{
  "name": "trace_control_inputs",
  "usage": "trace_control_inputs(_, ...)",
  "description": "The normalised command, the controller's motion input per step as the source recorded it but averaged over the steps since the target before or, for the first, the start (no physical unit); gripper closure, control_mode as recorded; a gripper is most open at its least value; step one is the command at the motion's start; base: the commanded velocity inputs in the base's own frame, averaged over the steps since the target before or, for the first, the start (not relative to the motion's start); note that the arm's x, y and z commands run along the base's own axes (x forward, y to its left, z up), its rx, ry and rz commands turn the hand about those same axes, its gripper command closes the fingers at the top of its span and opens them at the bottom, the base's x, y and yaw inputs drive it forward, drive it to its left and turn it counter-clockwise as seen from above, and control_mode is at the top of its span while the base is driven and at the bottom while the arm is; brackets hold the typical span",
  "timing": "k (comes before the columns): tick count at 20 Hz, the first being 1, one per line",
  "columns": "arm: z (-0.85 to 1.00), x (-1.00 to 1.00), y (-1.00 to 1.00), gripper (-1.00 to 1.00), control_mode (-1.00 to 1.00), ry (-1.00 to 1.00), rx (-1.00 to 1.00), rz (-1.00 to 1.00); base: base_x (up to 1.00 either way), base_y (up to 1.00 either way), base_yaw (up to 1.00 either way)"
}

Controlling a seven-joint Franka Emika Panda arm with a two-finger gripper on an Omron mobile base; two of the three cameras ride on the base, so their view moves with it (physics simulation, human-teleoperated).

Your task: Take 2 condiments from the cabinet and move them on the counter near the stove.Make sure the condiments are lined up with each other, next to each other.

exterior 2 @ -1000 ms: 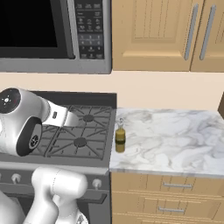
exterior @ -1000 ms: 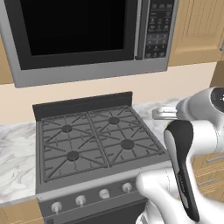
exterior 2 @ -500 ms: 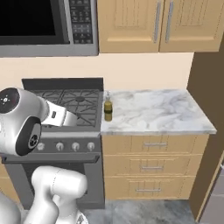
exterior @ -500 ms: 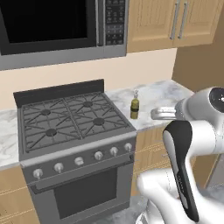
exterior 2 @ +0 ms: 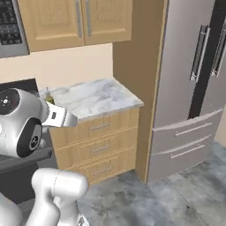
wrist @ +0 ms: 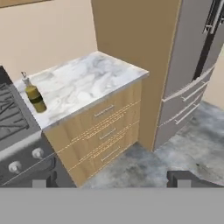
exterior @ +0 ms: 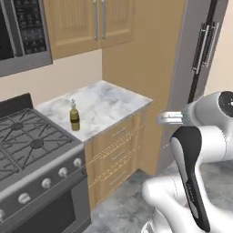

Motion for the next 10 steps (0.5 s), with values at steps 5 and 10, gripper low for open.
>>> trace_control_inputs(5, 0.00, 0.00, 0.00, -1.00, 1.00, 0.00, 0.00, 0.00, 0.00, -0.09, -0.96)
trace_control_inputs(10, 0.00, 0.00, 0.00, -1.00, 1.00, 0.00, 0.00, 0.00, 0.00, -0.12, -0.96)
